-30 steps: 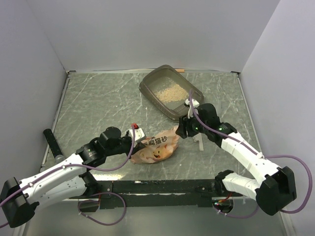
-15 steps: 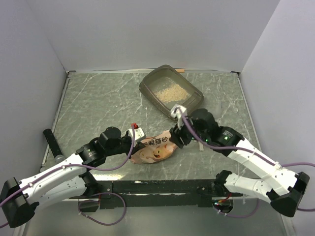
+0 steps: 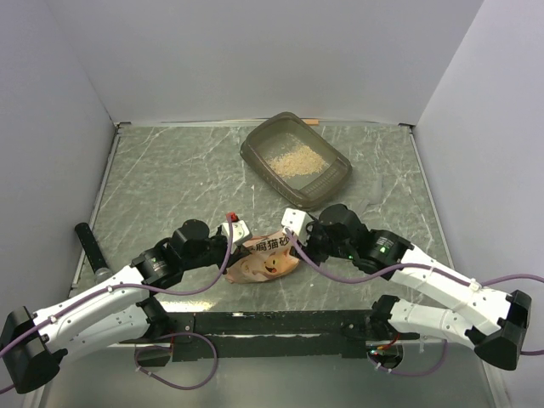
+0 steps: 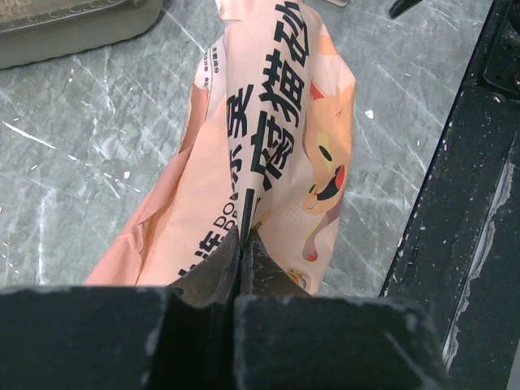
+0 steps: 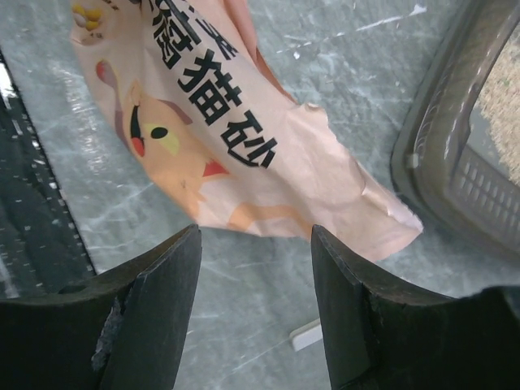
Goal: Fill the litter box with clean litter
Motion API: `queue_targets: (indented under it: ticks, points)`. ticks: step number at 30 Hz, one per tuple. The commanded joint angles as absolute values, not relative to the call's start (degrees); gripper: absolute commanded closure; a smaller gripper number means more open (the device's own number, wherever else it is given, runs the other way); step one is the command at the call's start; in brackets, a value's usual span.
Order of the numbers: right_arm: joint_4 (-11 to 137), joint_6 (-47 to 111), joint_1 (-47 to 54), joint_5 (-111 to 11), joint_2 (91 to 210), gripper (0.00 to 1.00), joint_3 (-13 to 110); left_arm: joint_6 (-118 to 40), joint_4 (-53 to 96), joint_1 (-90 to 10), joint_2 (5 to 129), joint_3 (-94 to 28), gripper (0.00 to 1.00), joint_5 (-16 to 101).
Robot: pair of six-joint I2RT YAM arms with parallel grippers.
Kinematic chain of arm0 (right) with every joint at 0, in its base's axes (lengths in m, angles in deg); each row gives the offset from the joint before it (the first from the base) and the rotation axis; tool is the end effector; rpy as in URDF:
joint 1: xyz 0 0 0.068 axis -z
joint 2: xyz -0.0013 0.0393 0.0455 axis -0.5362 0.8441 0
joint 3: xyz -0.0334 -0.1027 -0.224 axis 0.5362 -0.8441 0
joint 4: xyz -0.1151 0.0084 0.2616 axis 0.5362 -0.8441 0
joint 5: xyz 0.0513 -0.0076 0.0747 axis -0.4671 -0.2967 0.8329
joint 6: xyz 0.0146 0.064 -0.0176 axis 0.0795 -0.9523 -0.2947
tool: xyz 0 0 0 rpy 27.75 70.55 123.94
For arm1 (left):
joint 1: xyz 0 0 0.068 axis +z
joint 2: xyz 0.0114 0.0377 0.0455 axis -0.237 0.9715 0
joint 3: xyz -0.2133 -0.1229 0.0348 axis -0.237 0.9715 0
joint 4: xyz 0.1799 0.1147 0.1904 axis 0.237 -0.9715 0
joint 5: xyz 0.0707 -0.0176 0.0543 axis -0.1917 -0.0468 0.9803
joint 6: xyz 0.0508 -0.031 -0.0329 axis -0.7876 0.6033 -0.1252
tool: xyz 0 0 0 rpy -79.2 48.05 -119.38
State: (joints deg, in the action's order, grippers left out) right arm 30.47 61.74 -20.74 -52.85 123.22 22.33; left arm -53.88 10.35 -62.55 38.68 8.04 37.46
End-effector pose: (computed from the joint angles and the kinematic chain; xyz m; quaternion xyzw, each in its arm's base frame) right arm 0.1494 0.2072 0.2705 -0.5667 0.6910 0.1537 0.4217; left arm 0.1549 -0.1960 0.2181 0.4253 0.7244 -0.2945 0.4556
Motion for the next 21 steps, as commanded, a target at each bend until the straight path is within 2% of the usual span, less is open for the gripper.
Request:
queue_targets:
  ticks: [1, 11, 21]
  points:
    - [37.3, 68.0, -20.9, -52.0, 123.7, 0.37, 21.1, -53.2, 10.9, -62.6, 37.8, 6.8, 0.99, 40.1]
    - [41.1, 71.6, -20.5, -49.7, 126.8, 0.37, 20.4, -53.2, 10.8, -62.7, 37.8, 6.9, 0.99, 40.2]
    - [42.5, 72.3, -15.0, -43.1, 129.6, 0.37, 20.5, -53.3, 10.8, -62.7, 37.1, 7.1, 0.99, 40.1]
